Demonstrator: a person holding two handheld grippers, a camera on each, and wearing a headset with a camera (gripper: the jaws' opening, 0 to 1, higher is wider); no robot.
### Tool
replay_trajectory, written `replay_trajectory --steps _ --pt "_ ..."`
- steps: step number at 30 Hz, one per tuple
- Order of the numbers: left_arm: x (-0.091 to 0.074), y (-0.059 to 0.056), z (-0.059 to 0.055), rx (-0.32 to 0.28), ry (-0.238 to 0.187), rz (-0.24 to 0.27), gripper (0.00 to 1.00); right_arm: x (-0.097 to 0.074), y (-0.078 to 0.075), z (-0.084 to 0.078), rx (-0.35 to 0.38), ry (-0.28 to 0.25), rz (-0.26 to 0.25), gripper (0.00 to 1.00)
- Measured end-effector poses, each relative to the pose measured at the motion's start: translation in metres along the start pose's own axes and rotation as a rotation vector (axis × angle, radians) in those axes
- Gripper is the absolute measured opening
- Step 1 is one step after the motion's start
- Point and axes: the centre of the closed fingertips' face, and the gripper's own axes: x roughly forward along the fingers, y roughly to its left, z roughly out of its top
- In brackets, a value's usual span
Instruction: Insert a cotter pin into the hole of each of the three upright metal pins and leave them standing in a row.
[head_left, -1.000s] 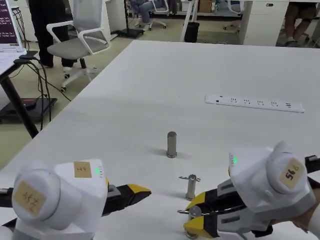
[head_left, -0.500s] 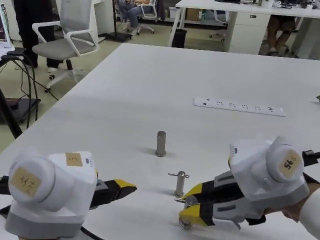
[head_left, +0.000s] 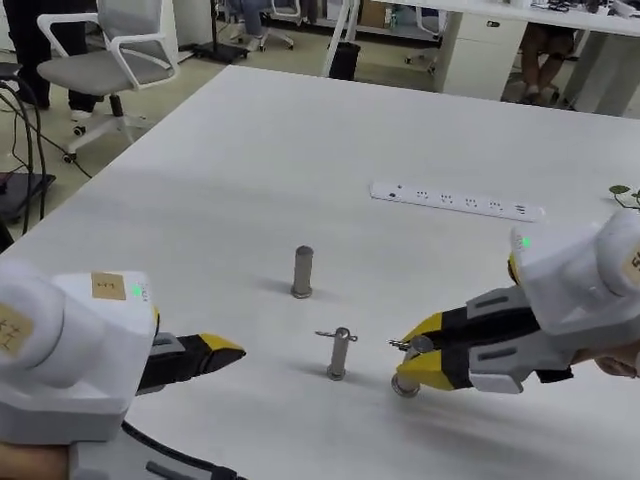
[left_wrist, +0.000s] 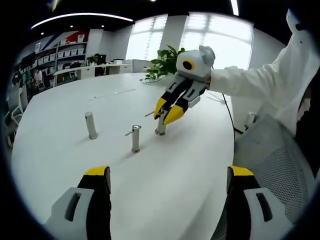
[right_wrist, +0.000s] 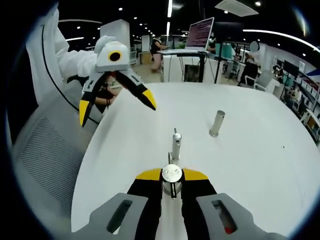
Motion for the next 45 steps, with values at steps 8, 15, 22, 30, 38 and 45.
replay_trajectory --steps 8,15,22,30,38,45 --pt "-0.005 0.008 0.002 -0.011 -0.008 0.019 0.95 0.010 -0.006 -0.009 0.006 0.004 0.016 0.08" --pt "-0.007 0.012 0.001 -0.018 -0.006 0.023 0.95 0.015 -0.011 -0.008 0.022 -0.001 0.022 0.08" --pt "-0.009 0.014 0.004 -0.017 -0.011 0.028 0.94 0.015 -0.012 -0.013 0.008 -0.002 0.024 0.08" --pt "-0.012 0.015 0.009 -0.004 -0.026 0.041 0.93 0.014 -0.014 -0.012 0.043 -0.018 0.028 0.10" --pt "-0.018 0.016 0.012 0.004 -0.036 0.056 0.93 0.003 -0.019 0.006 0.149 -0.114 -0.056 0.36" --pt "-0.027 0.020 0.020 -0.013 -0.065 0.057 0.93 -0.026 -0.009 0.024 0.174 -0.176 -0.135 0.44"
